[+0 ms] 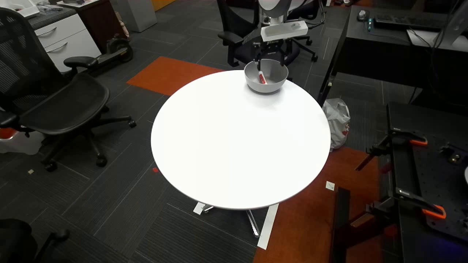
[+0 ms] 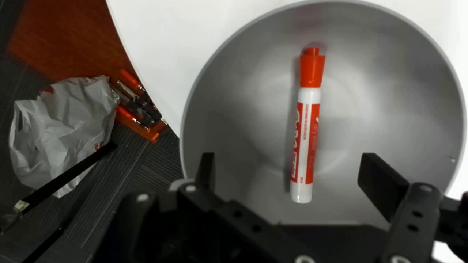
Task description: Take the marker from the bowl and put it on the table
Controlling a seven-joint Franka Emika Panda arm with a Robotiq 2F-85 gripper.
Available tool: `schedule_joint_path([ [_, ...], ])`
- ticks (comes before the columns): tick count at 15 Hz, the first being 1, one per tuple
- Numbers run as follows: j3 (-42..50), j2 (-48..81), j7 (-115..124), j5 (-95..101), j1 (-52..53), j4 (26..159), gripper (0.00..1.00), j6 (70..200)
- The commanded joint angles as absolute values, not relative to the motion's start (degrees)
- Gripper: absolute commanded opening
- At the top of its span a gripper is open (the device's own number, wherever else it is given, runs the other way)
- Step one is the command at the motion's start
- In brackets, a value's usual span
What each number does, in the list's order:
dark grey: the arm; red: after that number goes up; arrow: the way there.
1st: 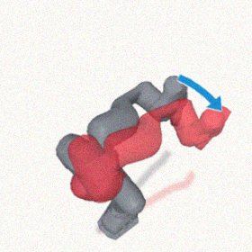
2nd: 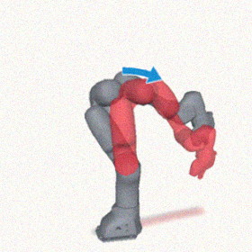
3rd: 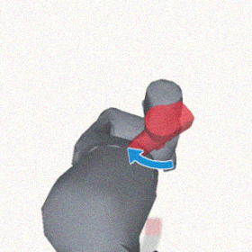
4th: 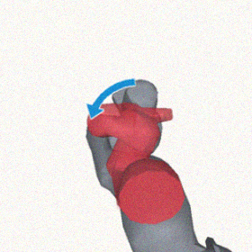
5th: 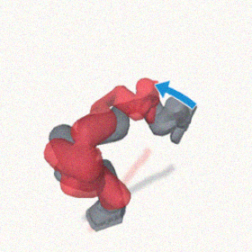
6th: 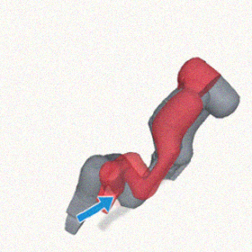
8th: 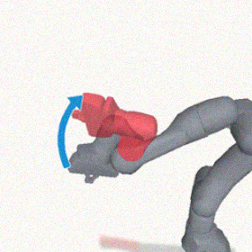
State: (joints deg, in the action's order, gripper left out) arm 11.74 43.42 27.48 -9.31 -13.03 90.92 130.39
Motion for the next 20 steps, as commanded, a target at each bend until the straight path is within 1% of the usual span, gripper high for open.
schedule_joint_path([
  [1,11.8,46.7,27.6,-10.5,-13.3,86.2,1.00,126.7],
  [9,11.5,51.4,27.7,-10.7,-13.3,81.3,1.00,124.4],
  [10,11.5,51.8,27.7,-10.6,-13.2,80.8,0.97,124.3],
  [11,11.4,52.2,27.7,-10.6,-13.2,80.3,0.74,124.3],
  [12,11.4,52.6,27.7,-10.6,-13.2,80.0,0.72,124.3],
  [13,11.3,52.9,27.7,-10.6,-13.2,79.6,0.68,124.2],
  [14,11.3,53.2,27.7,-10.6,-13.2,79.1,0.62,124.2],
  [15,11.2,53.5,27.7,-10.6,-13.2,78.8,0.53,124.1],
  [19,11.2,54.1,27.7,-10.5,-13.2,78.1,0.23,124.0],
  [20,11.2,54.2,27.7,-10.5,-13.2,78.0,0.15,124.0],
])
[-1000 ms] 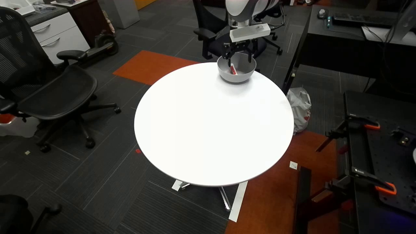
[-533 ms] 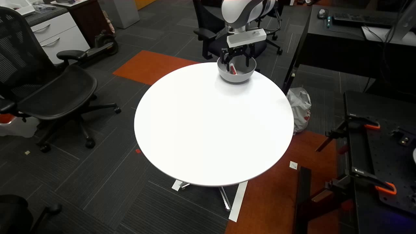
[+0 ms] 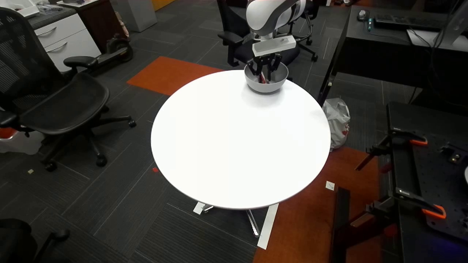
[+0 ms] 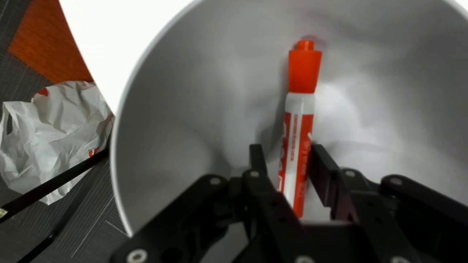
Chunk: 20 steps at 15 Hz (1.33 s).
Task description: Take the marker from the bowl and put it on the table
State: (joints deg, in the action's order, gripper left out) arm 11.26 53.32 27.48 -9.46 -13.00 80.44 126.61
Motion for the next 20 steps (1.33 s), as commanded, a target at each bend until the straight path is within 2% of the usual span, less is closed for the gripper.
schedule_joint_path([
  [1,11.5,54.2,28.1,-10.4,-13.0,78.1,0.08,124.1],
  [2,11.4,54.2,28.1,-10.5,-13.1,78.1,0.00,124.2],
  [4,11.6,53.2,28.6,-10.4,-12.6,79.2,0.05,124.9],
  [11,12.7,42.9,29.8,-10.0,-10.2,87.0,0.05,130.4],
  [20,9.8,25.3,32.4,-11.4,-3.2,105.1,0.05,138.6],
])
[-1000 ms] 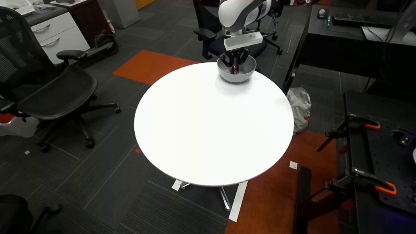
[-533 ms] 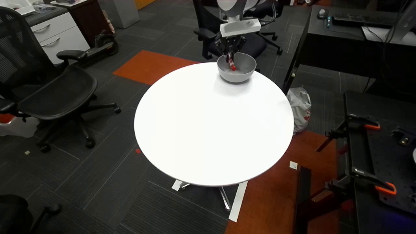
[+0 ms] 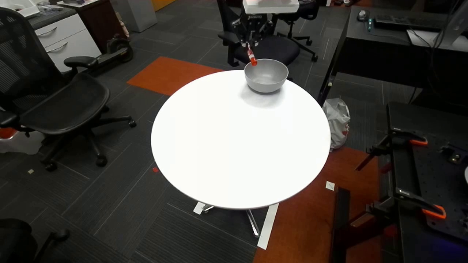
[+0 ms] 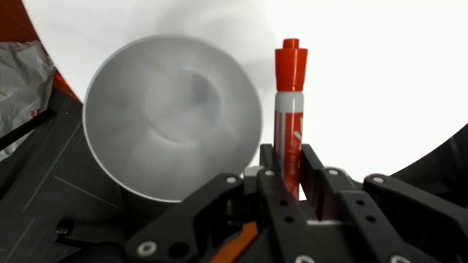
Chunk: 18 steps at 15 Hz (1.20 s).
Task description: Take the marker from the bowl and put it on the table
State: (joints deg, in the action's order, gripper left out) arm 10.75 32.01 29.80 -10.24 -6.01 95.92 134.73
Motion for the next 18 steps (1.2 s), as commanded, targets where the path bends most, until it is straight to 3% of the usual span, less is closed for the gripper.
schedule_joint_path([
  [1,8.9,24.0,32.4,-12.1,-2.4,107.1,0.05,140.0],
  [7,2.6,21.8,35.8,-18.0,2.6,114.1,0.05,148.5],
  [18,-1.0,32.2,36.2,-18.3,7.1,108.6,0.05,149.0],
])
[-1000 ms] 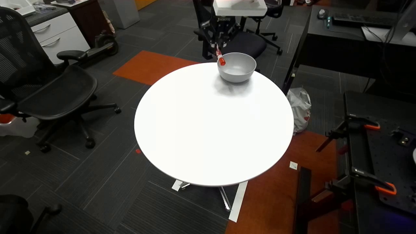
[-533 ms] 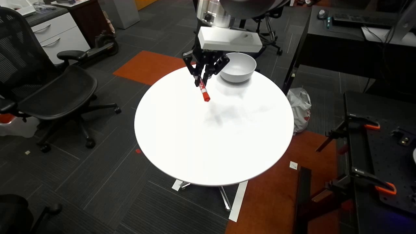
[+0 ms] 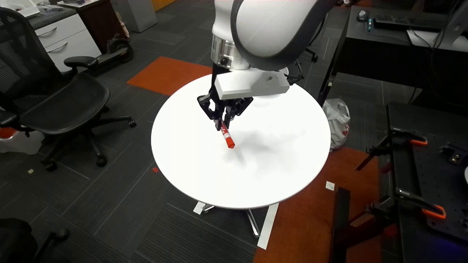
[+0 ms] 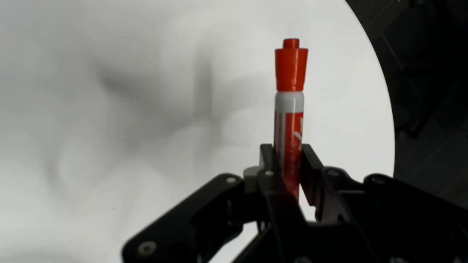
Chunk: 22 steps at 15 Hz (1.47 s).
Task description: Take the marker from the bowl and put it on the table
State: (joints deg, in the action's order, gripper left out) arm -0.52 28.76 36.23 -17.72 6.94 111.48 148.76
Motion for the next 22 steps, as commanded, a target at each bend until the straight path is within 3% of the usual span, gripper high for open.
schedule_joint_path([
  [1,-1.2,33.3,36.1,-18.5,7.1,107.9,0.05,148.9],
  [18,-0.1,44.5,37.9,-17.6,10.4,99.6,0.05,148.1],
  [19,-0.2,44.6,37.8,-17.6,10.3,99.5,0.15,147.7],
  [20,-0.2,44.6,37.6,-17.6,10.3,99.5,0.45,147.8],
  [22,-0.1,44.1,37.8,-17.7,10.3,100.0,0.52,148.3],
])
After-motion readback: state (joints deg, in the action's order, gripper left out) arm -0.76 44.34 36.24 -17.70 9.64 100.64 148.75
